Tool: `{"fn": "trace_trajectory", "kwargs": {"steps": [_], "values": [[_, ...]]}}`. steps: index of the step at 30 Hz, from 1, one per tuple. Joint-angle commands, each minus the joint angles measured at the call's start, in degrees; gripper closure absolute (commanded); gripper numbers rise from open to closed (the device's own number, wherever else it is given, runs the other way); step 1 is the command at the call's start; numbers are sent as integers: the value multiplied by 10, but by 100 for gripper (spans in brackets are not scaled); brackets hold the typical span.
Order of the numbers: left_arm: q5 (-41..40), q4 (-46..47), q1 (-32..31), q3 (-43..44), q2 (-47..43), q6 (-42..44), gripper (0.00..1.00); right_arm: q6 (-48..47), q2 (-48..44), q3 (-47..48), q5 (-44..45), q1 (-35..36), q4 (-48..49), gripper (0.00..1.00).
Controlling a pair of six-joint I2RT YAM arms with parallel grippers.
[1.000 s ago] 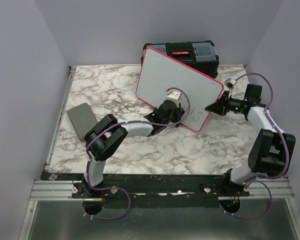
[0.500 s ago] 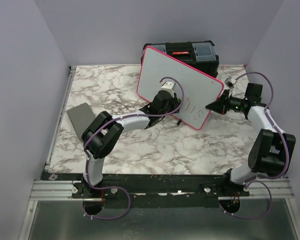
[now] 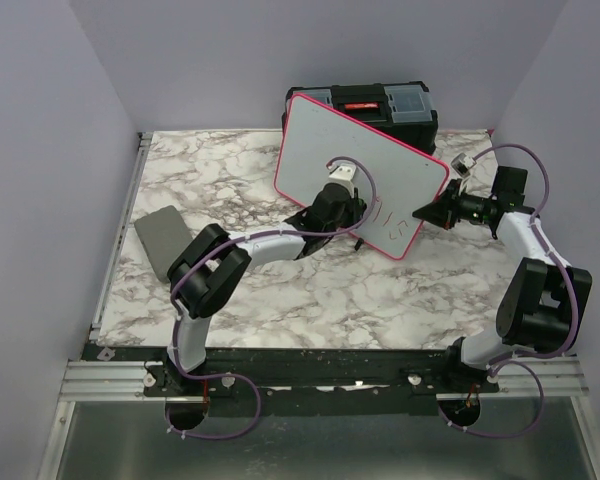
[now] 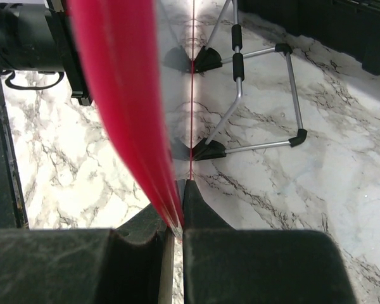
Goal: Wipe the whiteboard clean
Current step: Erase the whiteboard at the whiteboard stand.
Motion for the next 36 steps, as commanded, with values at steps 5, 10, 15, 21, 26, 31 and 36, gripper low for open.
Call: {"fn": "trace_trajectory", "kwargs": {"steps": [5, 10, 15, 21, 26, 31, 36], "values": [[-6, 13, -7, 105, -24, 50, 100, 20, 3, 7, -63, 12, -59, 99], [-1, 8, -8, 128, -18, 42, 100, 19, 4, 8, -63, 12, -60, 99], [11, 20, -15, 104, -7, 25, 100, 18, 4, 8, -63, 12, -60, 99], [3, 43, -23, 28, 5, 1, 100, 16, 5, 8, -64, 12, -65, 99], [-1, 58, -23, -26, 15, -17, 100, 14, 5, 9, -66, 12, -67, 99], [9, 83, -27, -47, 18, -12, 100, 14, 5, 9, -66, 12, -67, 99], [2, 84, -25, -11, 3, 8, 100, 14, 4, 9, -66, 12, -67, 99]]}}
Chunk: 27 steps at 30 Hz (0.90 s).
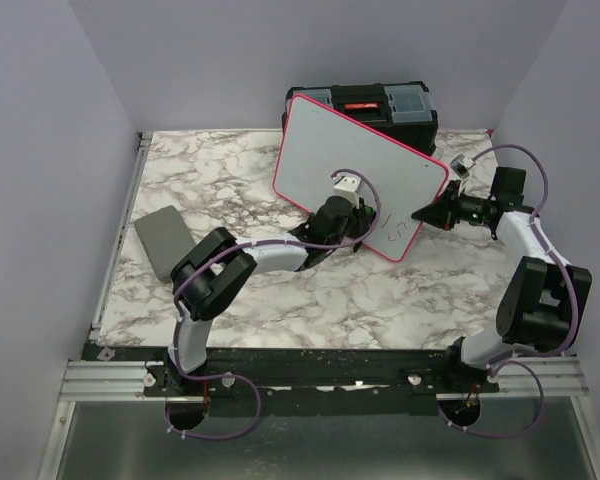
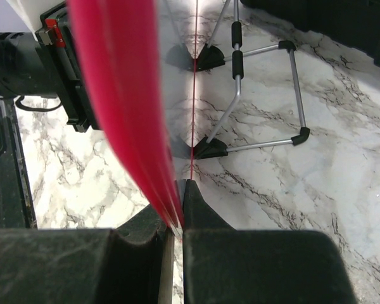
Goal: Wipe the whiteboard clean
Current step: Erase the whiteboard at the whiteboard stand.
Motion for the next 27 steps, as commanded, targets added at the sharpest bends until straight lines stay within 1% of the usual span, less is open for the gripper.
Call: {"fn": "trace_trajectory", "kwargs": {"steps": [1, 5, 8, 12, 17, 24, 27], "values": [[1, 7, 4, 40, -2, 15, 100, 20, 0, 7, -59, 12, -51, 99], [-13, 18, 14, 82, -11, 23, 100, 20, -1, 7, -60, 11, -52, 99], [-19, 39, 17, 98, -13, 35, 100, 21, 1, 7, -61, 11, -51, 99], [-26, 38, 18, 119, 1, 46, 100, 26, 11, 10, -70, 11, -53, 99], [-33, 48, 19, 97, 20, 44, 100, 21, 10, 13, -70, 12, -60, 99], [-40, 64, 17, 22, 25, 11, 100, 20, 12, 13, -72, 12, -60, 99], [-39, 61, 16, 16, 24, 3, 100, 20, 12, 13, -71, 12, -60, 99]]}}
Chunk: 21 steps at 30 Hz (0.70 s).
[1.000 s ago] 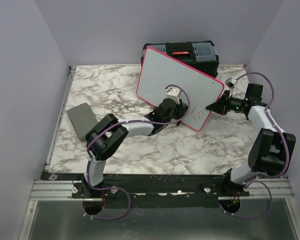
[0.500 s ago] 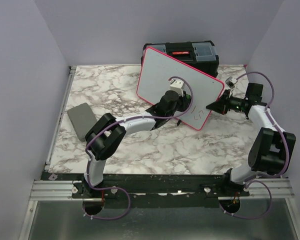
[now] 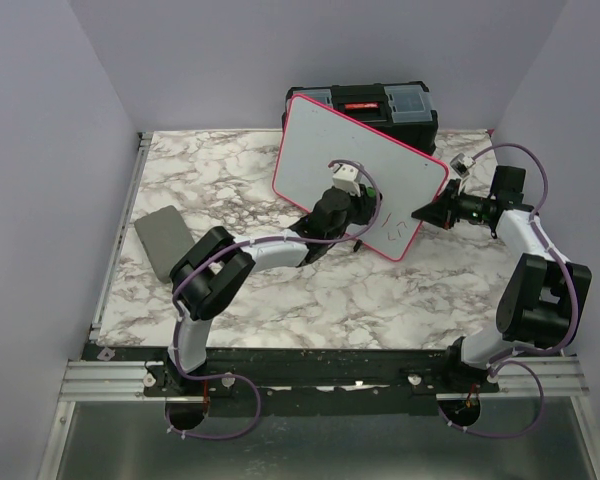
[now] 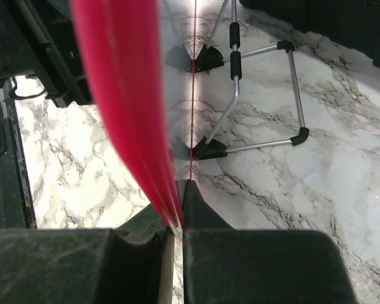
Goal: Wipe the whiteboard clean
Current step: Erase the whiteboard at the whiteboard stand.
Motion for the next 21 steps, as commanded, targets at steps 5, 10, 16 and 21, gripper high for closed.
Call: {"fn": "trace_trajectory", "kwargs": {"steps": [5, 10, 16, 21], "values": [[-16, -26, -6, 6, 31, -3, 100, 22, 1, 5, -68, 12, -59, 99], [1, -37, -21, 31, 36, 23, 100, 22, 1, 4, -69, 12, -58, 99], [26, -55, -29, 25, 33, 53, 100, 21, -1, 4, -69, 12, -58, 99], [33, -24, -30, -35, 24, 46, 100, 20, 0, 4, -70, 11, -59, 99]]}}
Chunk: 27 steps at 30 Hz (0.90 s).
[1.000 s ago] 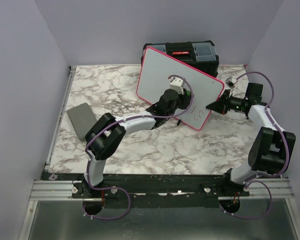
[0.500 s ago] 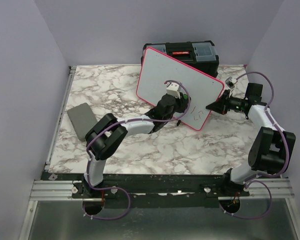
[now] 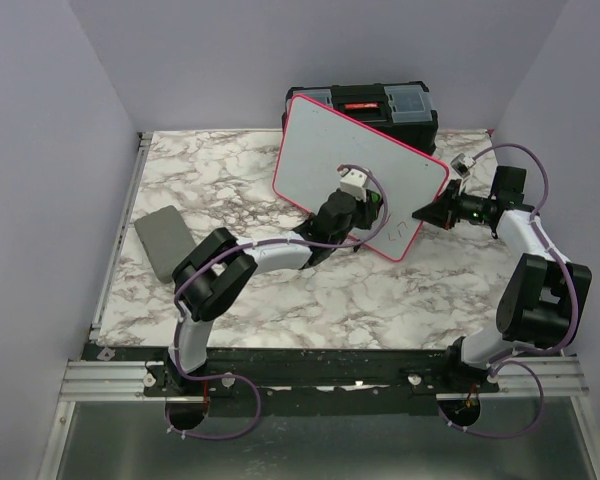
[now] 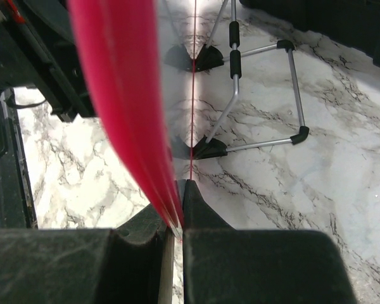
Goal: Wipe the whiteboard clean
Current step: Erase the whiteboard at the whiteboard stand.
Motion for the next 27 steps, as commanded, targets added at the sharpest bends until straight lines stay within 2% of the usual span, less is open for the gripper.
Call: {"fn": "trace_trajectory", "kwargs": {"steps": [1, 8, 16, 22, 27], "values": [[48, 11, -12, -48, 19, 2, 100, 20, 0, 4, -70, 14, -58, 99], [42, 10, -4, -49, 4, 13, 100, 20, -2, 5, -69, 14, -59, 99], [46, -38, 43, 28, -12, 1, 100, 20, 0, 4, -68, 14, -58, 99], [55, -59, 45, 97, 2, 11, 100, 19, 2, 4, -67, 13, -58, 99], [42, -41, 46, 108, -1, 11, 100, 18, 4, 4, -66, 14, -58, 99]]}}
